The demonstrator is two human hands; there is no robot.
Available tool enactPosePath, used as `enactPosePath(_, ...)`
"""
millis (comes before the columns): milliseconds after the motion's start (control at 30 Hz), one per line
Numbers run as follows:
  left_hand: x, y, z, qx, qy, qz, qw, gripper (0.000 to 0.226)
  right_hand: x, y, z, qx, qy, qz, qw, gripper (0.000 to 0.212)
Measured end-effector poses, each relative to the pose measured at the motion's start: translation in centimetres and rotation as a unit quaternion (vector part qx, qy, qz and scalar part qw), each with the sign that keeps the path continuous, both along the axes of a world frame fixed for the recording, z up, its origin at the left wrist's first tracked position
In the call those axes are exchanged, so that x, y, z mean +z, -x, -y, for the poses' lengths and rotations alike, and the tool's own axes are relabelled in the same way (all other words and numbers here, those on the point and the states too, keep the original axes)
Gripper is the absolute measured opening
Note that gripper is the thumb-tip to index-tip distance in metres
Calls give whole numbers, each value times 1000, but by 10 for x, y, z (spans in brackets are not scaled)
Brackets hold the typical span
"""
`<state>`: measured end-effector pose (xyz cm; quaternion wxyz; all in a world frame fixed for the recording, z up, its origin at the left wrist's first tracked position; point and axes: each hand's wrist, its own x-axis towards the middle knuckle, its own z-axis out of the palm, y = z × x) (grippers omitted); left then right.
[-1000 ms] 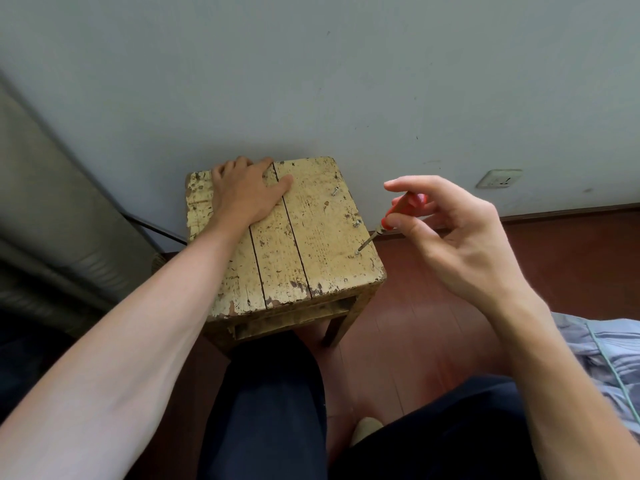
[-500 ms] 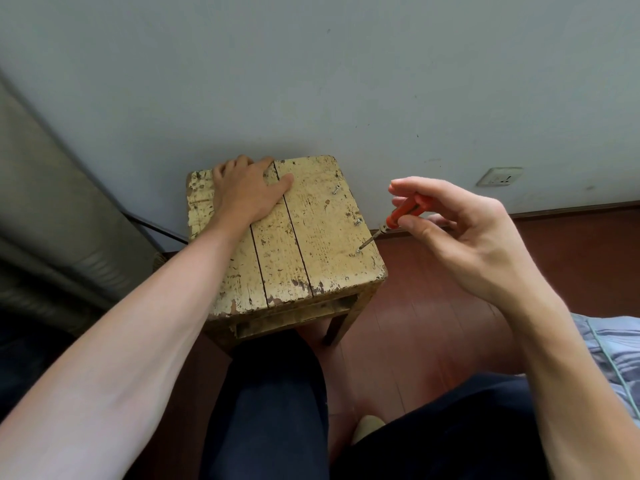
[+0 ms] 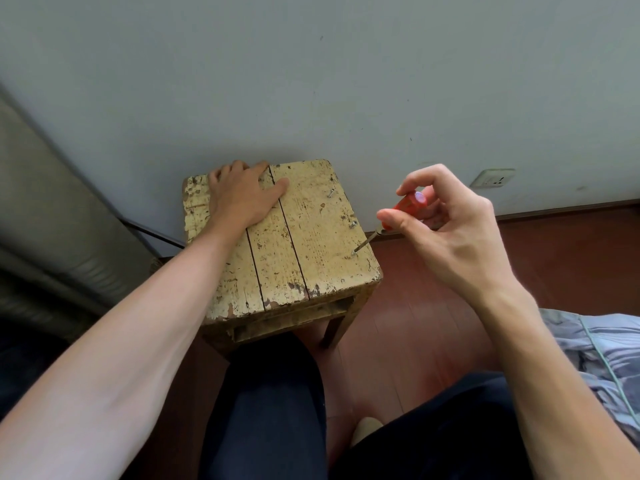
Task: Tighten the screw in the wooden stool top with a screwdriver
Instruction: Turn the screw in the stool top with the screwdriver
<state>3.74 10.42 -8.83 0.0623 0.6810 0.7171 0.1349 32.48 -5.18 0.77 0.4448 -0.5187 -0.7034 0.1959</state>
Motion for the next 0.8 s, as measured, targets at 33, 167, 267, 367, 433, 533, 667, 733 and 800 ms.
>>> enactPosePath(33, 0, 0, 0, -1, 1, 0, 1000, 78, 0, -1, 0, -4, -5, -3, 1000, 26)
enactPosePath(167, 0, 1, -1, -2, 1, -3, 1000, 78, -3, -4, 1, -20, -13, 10, 1000, 22)
enactPosePath(267, -1, 0, -2, -4, -1, -2, 1000, 79, 3, -12, -3, 17, 9, 26, 999, 35)
enactPosePath(367, -2, 2, -2, -3, 0, -1, 1000, 79, 10, -19, -7, 76, 21, 65, 995, 41)
enactPosePath(433, -3, 2, -3, -3, -1, -1, 1000, 79, 10, -21, -7, 100, 35, 59, 993, 37)
enactPosePath(533, -5, 2, -6, 0, -6, -2, 1000, 81, 5, -21, -4, 125, 48, 9, 991, 36)
enactPosePath(667, -9, 6, -9, 3, -6, 2, 1000, 84, -6, -20, -7, 131, 25, -19, 991, 39)
enactPosePath(733, -9, 7, -7, 5, -7, 9, 1000, 83, -8, -18, -7, 118, 14, -18, 993, 39)
enactPosePath(800, -6, 5, -6, 3, -5, 13, 1000, 83, -7, -18, -6, 97, 4, -16, 995, 38)
